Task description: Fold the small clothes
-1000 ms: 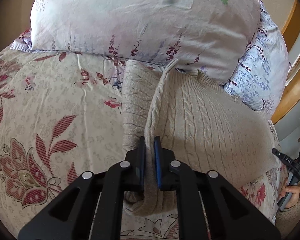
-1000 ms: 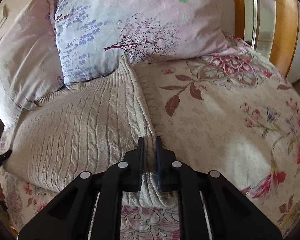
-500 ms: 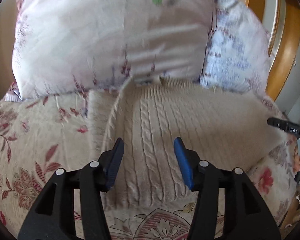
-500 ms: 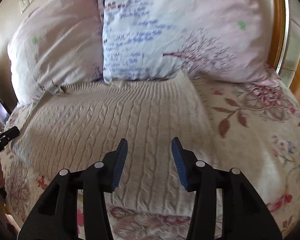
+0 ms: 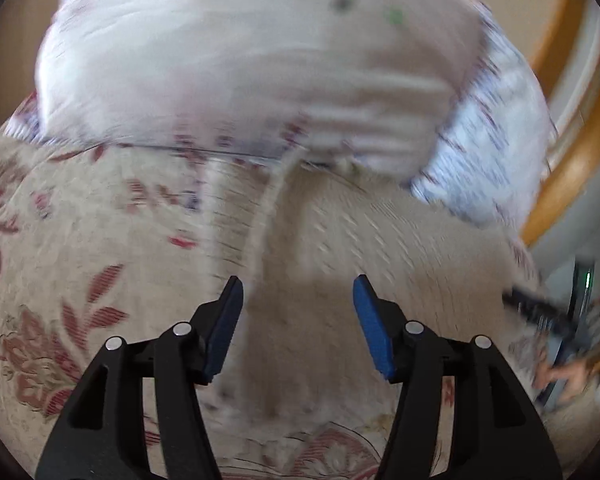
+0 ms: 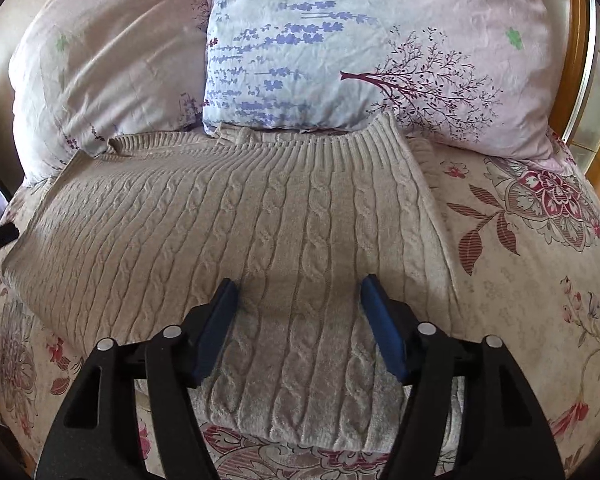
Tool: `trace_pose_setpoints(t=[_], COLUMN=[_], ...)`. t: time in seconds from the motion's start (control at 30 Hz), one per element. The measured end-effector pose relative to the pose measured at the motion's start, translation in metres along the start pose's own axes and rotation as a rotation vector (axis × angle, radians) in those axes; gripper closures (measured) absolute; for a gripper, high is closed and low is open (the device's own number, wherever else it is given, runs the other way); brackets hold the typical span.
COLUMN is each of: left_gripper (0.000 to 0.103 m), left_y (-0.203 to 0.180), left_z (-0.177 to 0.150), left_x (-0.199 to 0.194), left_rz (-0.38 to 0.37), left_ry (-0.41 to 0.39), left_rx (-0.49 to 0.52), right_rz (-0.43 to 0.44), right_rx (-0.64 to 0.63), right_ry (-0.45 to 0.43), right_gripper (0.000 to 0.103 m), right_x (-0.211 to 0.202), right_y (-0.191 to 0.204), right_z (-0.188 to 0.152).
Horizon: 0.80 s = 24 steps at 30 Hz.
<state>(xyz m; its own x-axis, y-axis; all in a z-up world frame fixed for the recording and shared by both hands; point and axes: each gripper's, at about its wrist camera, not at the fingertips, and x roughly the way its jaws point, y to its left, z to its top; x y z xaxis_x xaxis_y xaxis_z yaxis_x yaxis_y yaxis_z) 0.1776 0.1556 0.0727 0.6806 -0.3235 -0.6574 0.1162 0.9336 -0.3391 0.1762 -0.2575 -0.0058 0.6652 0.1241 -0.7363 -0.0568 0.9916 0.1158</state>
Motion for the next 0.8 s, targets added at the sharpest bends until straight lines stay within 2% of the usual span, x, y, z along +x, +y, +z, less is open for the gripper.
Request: trace_pose_setpoints(t=[0.1, 0.17, 0.33, 0.53, 0.8], left_gripper=[0.046, 0.046, 0.046, 0.045, 0.045], left_y=[0.026, 0.040, 0.048, 0.053, 0.048], left_z=[0.011, 0.015, 0.019, 0.024, 0.026], left_x=[0.002, 0.010, 0.033, 0.046, 0.052], left_rz=[-0.016, -0.048, -0.107, -0.158, -0.183], left_ry=[0.021, 0.067, 0.135, 0.135, 0.133], left_rx=[-0.101, -0.160, -0.225, -0.272, -0.275], right_rz=[-0.005, 0.002, 0.008, 0.020, 0.027], right_rx=[-0.011, -0.009, -0.021, -0.030, -0.039], right_ry=[0.000, 0.000, 0.004, 0.003, 0.000], right_gripper=[0.031, 0.029, 0.027, 0.025, 0.023], right_x=[0.001, 0.000, 0.005, 0.006, 0.005], right_y=[0.002, 0.001, 0.004, 0.004, 0.004], right_z=[0.001, 0.001, 0.005, 0.005, 0.002])
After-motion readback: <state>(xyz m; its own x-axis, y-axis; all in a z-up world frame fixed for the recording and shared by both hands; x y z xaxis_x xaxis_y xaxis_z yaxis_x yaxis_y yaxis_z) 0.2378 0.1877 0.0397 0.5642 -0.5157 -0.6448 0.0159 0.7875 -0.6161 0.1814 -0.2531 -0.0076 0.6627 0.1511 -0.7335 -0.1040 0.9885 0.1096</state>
